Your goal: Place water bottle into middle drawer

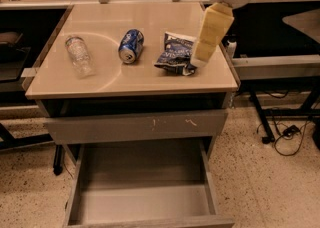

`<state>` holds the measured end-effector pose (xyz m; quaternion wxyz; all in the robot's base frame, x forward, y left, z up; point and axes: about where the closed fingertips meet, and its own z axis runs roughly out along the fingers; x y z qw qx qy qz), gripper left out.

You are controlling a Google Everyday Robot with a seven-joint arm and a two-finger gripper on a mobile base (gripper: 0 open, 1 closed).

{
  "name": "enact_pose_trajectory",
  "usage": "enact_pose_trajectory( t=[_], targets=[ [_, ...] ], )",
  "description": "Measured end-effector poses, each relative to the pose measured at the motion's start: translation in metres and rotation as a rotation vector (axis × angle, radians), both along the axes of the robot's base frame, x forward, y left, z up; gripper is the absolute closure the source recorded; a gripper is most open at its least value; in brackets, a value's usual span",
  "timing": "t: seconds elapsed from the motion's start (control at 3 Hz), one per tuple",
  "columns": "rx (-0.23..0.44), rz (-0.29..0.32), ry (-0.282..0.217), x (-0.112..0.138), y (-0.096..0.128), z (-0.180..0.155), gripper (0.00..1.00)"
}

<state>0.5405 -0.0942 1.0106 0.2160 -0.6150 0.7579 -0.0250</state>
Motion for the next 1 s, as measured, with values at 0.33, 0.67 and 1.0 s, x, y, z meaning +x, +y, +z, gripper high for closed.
enact_pose_trajectory(
  t=[0.33, 0.67, 1.0],
  targets=[
    [0.041, -0.021, 0.030, 0.036, 0.029, -0.003, 0.00],
    [0.090, 0.001, 0.077, 0.070, 0.074, 0.001, 0.00],
    [0.090, 0.001, 0.077, 0.070, 0.074, 0.001, 0.00]
  ],
)
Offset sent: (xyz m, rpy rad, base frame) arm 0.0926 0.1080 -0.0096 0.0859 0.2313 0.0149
